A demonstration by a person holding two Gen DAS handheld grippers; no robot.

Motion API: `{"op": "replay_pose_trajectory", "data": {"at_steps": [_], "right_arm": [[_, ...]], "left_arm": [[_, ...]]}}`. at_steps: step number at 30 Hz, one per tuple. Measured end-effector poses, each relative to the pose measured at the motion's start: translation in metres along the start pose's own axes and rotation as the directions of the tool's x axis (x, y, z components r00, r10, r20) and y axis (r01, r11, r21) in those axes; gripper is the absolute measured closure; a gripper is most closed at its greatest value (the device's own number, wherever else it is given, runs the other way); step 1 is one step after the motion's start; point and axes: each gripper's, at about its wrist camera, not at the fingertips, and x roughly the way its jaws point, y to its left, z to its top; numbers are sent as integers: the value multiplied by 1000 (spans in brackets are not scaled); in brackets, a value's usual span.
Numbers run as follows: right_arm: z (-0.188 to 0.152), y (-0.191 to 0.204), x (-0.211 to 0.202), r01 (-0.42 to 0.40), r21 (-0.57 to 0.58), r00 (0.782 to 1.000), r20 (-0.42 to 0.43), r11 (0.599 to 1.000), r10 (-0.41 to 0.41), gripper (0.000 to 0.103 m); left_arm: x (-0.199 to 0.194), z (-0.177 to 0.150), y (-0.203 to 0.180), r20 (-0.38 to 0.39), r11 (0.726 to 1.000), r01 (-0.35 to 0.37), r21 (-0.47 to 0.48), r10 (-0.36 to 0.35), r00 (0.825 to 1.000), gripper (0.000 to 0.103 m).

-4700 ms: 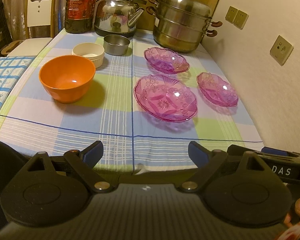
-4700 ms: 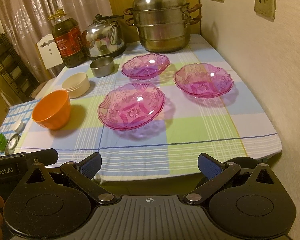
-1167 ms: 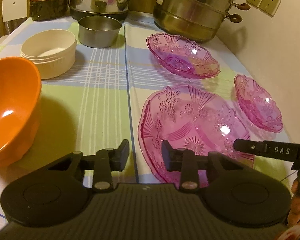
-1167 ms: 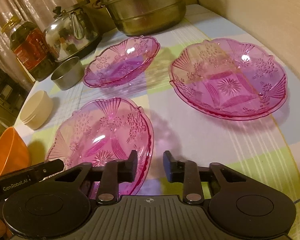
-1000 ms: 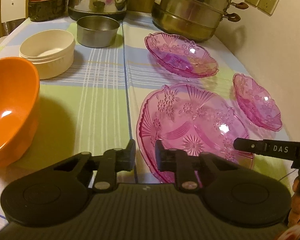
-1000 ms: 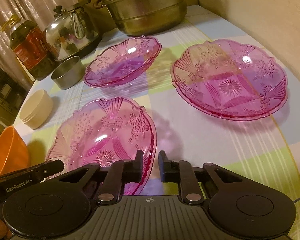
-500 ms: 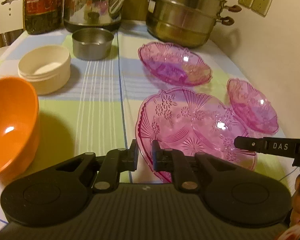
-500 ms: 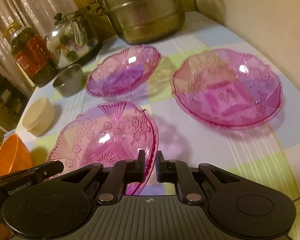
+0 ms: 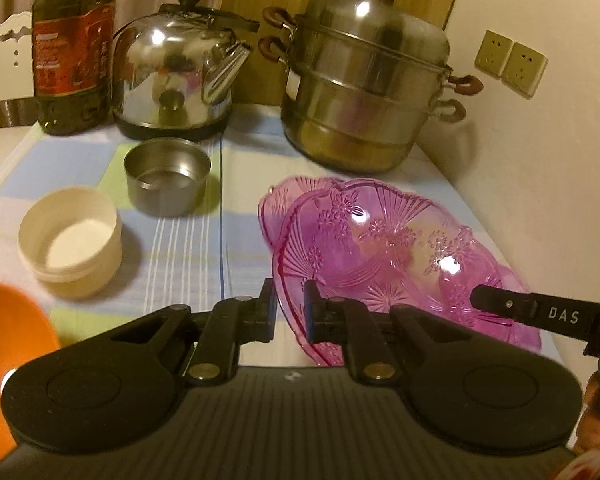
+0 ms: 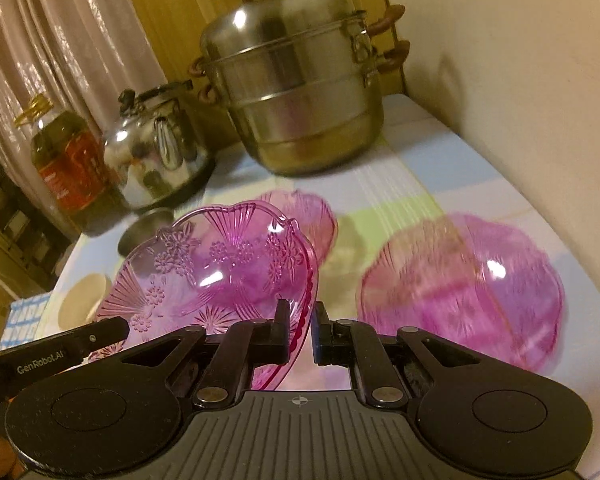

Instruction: Organize plates and bowls

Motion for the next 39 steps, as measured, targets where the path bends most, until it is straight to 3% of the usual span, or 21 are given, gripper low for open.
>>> {"op": "replay_pose_trajectory", "data": {"at_steps": [10,19,39], "right_arm": [[46,0,45,17,-38,999,38,999,-15,93],[65,-4,88,27,-22,1000,15,999,-27,93],[61,0,126,88,-86,995,-35,992,-92,91]], "left_arm": [[47,42,4,30,1000,-2,-5,2,1000,91],[83,58,10,24,1000,-17,-26,18,1000,91],[125,52,14,-45,999,-49,-6,49,998,91]]}}
